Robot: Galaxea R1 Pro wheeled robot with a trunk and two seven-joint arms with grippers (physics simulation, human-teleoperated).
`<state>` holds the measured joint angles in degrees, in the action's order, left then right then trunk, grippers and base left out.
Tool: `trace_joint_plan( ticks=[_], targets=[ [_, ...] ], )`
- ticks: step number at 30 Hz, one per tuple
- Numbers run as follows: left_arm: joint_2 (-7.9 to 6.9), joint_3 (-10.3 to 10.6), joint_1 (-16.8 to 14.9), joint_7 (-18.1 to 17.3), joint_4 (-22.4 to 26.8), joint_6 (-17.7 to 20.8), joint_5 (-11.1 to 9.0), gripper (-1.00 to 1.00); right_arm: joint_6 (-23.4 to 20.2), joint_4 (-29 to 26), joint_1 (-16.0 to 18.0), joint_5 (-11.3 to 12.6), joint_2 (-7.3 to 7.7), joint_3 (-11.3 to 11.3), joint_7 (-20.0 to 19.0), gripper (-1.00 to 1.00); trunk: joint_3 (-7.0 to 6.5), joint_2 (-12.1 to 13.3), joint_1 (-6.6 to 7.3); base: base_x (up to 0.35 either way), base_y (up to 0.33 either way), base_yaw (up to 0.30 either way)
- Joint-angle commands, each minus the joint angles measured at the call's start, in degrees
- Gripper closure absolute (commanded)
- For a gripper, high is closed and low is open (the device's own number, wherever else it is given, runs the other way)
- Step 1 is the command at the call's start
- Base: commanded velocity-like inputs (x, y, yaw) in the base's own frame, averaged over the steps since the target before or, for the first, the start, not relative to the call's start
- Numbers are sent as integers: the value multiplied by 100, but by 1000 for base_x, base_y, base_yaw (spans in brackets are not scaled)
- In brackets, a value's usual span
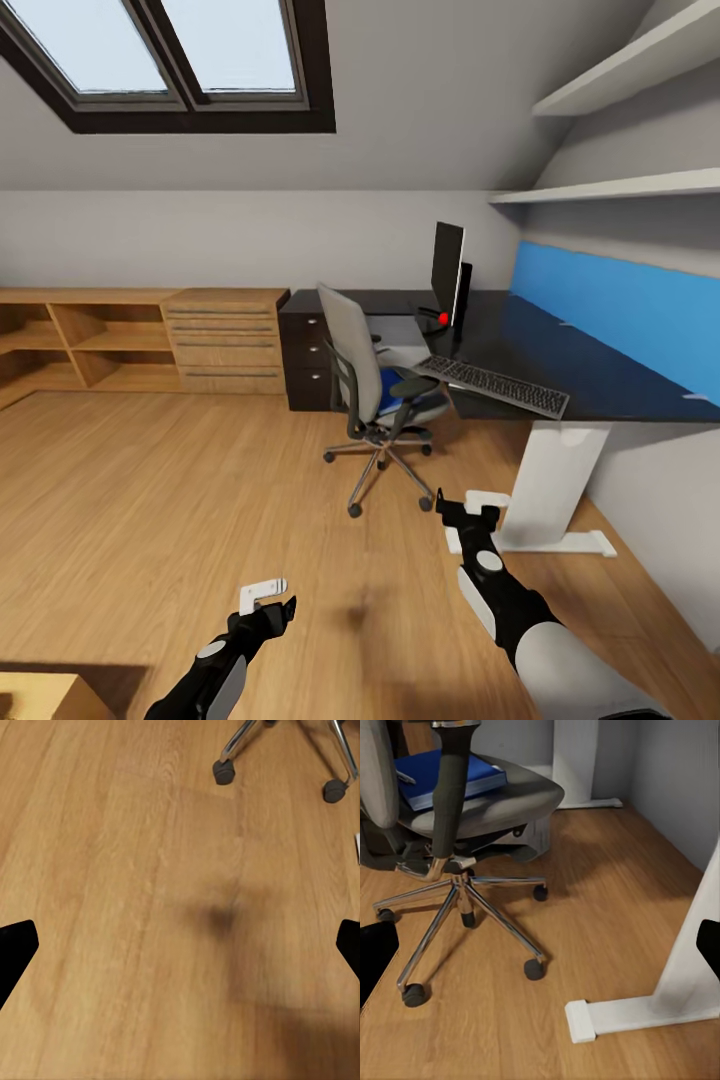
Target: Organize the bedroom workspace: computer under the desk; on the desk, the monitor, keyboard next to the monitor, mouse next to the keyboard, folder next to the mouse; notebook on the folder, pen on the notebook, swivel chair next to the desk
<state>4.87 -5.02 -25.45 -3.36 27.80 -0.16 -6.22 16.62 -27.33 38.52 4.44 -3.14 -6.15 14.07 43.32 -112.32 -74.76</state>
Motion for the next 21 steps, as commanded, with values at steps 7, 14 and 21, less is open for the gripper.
trace_joint_plan(
  ticks=[7, 14, 21],
  targets=[
    [5, -32, -3, -48, -2, -2, -55, -100, 328, 8, -7, 42, 5, -60, 49, -100, 131, -285, -154, 0, 0, 0],
    [5, -32, -3, -51, -2, -2, -55, -100, 431, 8, -10, 52, 2, -62, 52, -100, 257, -565, -307, 0, 0, 0],
    [5, -34, -3, -51, -2, -2, -55, -100, 624, 8, -11, 59, -13, -62, 74, -100, 383, -846, -461, 0, 0, 0]
  ],
)
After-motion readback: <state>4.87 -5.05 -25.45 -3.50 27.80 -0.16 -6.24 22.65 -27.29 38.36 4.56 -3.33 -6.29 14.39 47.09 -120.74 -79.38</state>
